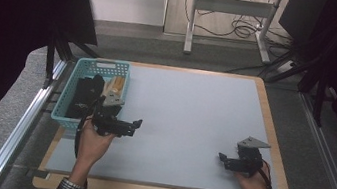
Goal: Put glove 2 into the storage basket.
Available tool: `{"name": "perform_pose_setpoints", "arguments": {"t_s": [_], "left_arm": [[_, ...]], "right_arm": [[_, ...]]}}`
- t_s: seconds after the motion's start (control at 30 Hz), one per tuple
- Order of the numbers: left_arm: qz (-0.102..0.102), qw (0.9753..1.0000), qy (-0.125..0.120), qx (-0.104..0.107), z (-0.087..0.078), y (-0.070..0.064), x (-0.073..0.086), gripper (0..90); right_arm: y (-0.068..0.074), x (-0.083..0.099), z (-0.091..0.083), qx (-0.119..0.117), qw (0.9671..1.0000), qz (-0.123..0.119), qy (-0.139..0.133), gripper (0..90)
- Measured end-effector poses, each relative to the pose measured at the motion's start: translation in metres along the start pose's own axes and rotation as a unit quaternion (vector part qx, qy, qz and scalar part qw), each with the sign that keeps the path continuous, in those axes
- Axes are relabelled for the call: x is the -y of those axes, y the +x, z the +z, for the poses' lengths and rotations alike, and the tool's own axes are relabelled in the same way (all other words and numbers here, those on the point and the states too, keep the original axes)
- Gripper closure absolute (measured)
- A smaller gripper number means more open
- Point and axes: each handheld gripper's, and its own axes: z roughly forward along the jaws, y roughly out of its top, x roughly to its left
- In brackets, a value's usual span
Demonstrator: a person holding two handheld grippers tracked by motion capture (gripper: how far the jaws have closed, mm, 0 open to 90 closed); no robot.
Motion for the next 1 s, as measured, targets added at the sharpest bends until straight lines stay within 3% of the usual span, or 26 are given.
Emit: {"name": "perform_pose_setpoints", "arguments": {"t_s": [0.5,1.0], "left_arm": [[0.001,0.9998,-0.008,0.020,0.012,-0.020,0.005,2.5],[0.016,0.9991,-0.005,0.039,0.028,-0.039,0.007,2.4]], "right_arm": [[0.000,0.000,0.000,-0.001,1.0000,-0.003,0.000,14.6],[0.000,0.000,0.000,-0.003,1.0000,-0.004,0.000,14.3]]}}
